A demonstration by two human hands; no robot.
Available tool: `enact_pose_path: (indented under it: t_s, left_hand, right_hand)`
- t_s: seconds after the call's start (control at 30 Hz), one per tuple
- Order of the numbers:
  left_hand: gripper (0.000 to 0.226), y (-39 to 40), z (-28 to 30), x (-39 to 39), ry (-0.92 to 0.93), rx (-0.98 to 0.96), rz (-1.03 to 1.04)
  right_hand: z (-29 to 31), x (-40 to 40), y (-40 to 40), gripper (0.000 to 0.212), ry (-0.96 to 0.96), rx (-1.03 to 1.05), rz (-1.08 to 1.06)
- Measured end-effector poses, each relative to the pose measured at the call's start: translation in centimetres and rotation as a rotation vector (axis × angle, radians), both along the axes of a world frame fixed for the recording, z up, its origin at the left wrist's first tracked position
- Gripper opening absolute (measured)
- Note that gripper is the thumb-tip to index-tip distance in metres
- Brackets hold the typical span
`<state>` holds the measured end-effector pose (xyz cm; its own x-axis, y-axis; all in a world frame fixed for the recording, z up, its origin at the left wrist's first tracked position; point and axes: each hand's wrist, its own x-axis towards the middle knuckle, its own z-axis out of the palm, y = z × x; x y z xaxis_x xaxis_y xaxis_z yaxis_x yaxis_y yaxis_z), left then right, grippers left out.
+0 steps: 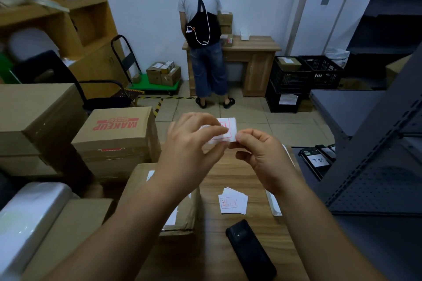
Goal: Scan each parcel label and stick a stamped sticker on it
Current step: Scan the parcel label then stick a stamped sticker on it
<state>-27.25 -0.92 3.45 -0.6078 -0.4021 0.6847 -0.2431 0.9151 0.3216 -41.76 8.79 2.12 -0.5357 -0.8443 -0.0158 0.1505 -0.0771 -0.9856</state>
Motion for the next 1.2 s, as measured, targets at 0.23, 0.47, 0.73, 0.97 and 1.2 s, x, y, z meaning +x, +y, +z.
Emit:
enact_pose_path:
  t_s: [0.23,0.47,0.73,0.97,1.2]
  left_hand:
    - [0.030,1.5,0.0,-0.6,-0.010,0.205,-0.086]
    - [0.014,2.9,-0.1,-1.2,0.066,0.269,-0.070]
    - [0.027,3.6,-0.1,-1.8,0.042,0.119,-0.027]
    - [0.027,3.5,-0.4,-2.2,0.024,0.098,-0.057]
    - [0.014,3.3,0.5,-1.6,0.086,0.258,-0.116]
  right_hand:
    - [0.0,-0.3,1.2,0.010,-0.023,-0.101,0.080]
    - [-0.2,-0.9,2.5,0.017,-0.100,-0.174,0.170]
    - [0.1,-0.9,3.2,0.013,-0.153,-0.180,0.157]
    - [0.1,-0.5,3.1,0.012,-0.199,-0.115,0.089]
    - [0.2,-0.6,3.0,0.003,-0.199,-0.220,0.156]
